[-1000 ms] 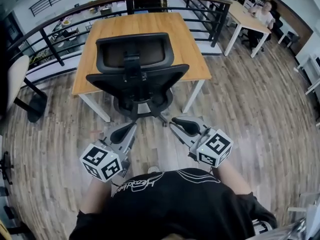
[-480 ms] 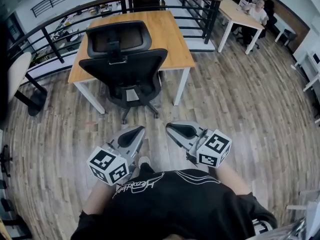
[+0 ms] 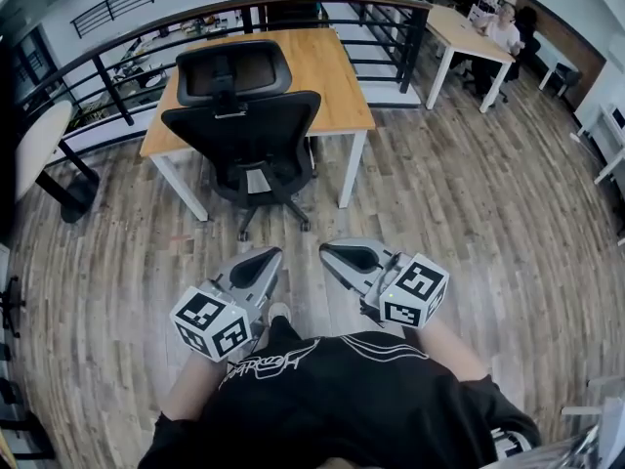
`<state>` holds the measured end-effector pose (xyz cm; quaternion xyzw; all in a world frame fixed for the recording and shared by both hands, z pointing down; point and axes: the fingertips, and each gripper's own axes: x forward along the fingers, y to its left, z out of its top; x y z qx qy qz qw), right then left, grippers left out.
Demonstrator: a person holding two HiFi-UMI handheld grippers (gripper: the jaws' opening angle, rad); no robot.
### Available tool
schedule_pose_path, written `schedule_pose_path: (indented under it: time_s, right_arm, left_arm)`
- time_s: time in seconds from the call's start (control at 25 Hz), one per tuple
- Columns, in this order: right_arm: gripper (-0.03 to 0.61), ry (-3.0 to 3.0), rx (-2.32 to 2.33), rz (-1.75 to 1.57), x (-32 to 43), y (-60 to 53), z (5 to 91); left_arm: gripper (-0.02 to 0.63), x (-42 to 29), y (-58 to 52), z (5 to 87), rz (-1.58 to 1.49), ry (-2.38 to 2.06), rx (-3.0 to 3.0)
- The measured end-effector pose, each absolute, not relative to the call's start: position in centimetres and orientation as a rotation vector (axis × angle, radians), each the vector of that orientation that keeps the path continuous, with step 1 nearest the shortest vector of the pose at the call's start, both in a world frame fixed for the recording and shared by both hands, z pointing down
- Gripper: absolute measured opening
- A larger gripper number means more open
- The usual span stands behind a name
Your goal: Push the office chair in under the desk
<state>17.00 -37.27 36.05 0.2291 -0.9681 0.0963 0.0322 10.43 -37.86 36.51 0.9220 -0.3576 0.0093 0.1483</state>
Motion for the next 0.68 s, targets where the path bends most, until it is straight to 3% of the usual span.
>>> schedule_pose_path:
  time_s: [0.68]
  right_arm:
    - [0.041,-2.98,0.692,0.272,17.8,-35.5,36.0]
  left_arm:
    - [0.008,11.6,-36.1,36.3,0.04,-1.035,2.664]
